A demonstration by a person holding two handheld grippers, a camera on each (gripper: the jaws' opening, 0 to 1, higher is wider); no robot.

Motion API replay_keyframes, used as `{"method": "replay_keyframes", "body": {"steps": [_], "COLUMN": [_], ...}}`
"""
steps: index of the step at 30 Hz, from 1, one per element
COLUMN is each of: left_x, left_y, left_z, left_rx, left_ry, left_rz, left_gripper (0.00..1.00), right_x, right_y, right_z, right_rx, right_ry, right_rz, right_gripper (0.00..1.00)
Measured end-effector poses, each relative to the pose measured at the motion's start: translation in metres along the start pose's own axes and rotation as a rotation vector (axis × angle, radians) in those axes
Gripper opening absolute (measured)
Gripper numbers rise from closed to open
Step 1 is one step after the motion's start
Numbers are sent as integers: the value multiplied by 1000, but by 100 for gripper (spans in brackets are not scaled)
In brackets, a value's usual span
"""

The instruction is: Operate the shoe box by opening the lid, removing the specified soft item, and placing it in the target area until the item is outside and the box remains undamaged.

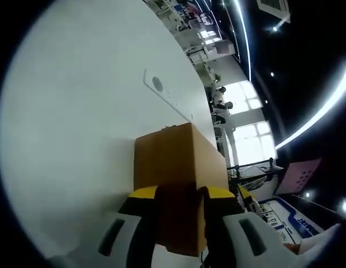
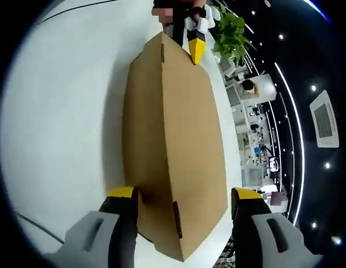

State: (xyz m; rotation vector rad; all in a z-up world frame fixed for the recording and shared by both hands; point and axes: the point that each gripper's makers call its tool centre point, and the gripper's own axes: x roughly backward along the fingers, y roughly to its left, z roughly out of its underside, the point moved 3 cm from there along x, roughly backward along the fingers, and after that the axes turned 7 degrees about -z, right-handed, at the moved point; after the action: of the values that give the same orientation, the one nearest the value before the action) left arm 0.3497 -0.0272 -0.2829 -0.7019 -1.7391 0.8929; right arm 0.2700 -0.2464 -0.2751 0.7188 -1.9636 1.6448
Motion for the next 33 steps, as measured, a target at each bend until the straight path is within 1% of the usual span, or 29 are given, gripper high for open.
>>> {"method": "replay_keyframes", "body": {"steps": [4,6,12,17,19,33], "left_x": [0,0,-1,-1,-1,-1], "left_y": [0,0,0,0,0,-1], "left_z": [0,0,1,1,1,-1], "left_rx": [1,0,-2,-1,-2,1], "left_ry": [-1,0,1,-1,0,-3], "left_rz": [2,3,2,4,2,2], "left_gripper": [31,31,31,31,31,31], "right_x": [1,2,1,1,2,0], "right_y": [3,5,7,16,16,16], "right_z": [1,0,1,0,0,-1], "right_rx": [1,25,22,65,79,75], "right_ry": [-4,-11,-9,-21,-28,-37], "right_rz": [0,-3,-14,-38,-38,-47], "right_gripper": [63,62,57,47,47,45]}}
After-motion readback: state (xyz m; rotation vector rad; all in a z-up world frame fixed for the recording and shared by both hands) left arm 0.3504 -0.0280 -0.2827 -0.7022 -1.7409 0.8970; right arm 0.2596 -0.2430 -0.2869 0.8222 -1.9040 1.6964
